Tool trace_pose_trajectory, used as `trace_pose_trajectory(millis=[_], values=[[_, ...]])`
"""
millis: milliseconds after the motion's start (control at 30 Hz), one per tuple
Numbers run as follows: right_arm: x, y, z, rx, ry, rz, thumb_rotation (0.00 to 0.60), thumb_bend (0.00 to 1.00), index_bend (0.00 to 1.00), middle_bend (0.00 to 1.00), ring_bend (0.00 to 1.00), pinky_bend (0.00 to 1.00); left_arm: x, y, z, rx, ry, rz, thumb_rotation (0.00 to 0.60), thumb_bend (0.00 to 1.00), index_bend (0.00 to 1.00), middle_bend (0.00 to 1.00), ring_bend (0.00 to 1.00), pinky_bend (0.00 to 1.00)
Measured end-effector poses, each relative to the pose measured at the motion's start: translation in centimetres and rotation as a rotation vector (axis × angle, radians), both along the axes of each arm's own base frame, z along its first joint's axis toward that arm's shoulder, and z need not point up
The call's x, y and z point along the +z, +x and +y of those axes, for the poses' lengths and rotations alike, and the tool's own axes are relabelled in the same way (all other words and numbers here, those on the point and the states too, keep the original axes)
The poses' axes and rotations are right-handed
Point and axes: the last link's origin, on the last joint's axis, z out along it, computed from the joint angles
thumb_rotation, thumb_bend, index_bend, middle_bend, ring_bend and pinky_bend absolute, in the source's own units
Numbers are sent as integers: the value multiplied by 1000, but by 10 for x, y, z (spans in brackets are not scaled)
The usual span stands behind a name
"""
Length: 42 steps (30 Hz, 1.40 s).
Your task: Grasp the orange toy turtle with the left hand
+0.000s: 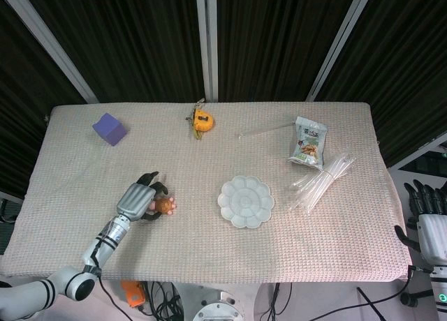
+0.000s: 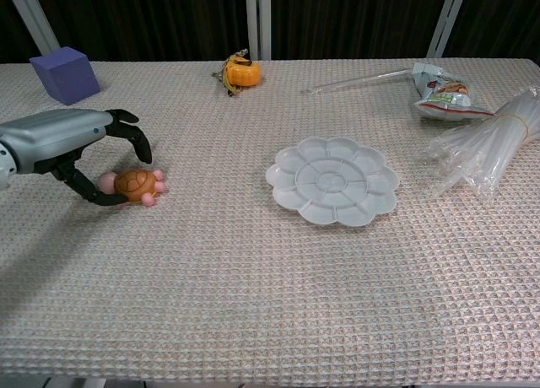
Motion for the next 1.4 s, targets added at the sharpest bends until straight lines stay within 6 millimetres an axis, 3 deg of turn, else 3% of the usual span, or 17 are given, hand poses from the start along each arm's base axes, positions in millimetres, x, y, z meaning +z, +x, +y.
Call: trace_pose_trajectory(millis=[167,433,600,700,767,833,933,1167,1400], values=[[-2,-2,-1,-10,12,-7,600,180,0,0,0,0,-4,-1,0,-8,5,-8,600,242,452,441,50,102],[-2,-3,-2,-15,14,-7,600,178,0,0,0,0,-4,-2,1,-35,68,-8,600,300,697,685,293,155],[-3,-2,-1,-15,16,-8,600,181,0,0,0,0,-5,-2,1,-50,103,7,600,308,746,739,351,212],[-3,-2,-1,-15,14,-9,600,186,0,0,0,0,-5,-4,1,-37,100,14,600,300,727,727,338,205],[-2,-3,-1,-16,12,-9,600,184,0,0,0,0,-4,-6,0,-25,95,18,600,263,650,669,292,188],[-1,-3,-1,-16,9,-9,600,177,0,0,0,0,-1,-9,0,-17,86,29,600,196,496,523,201,158],[0,-3,0,-17,6,-9,600,186,0,0,0,0,6,-13,1,1,69,42,600,153,368,370,119,130],[-1,-3,0,-25,4,-9,600,203,0,0,0,0,26,-21,-2,69,36,4,600,131,355,366,106,125],[-4,-1,-2,-25,11,-5,600,211,0,0,0,0,24,-19,-4,62,30,-20,600,158,409,414,106,136]])
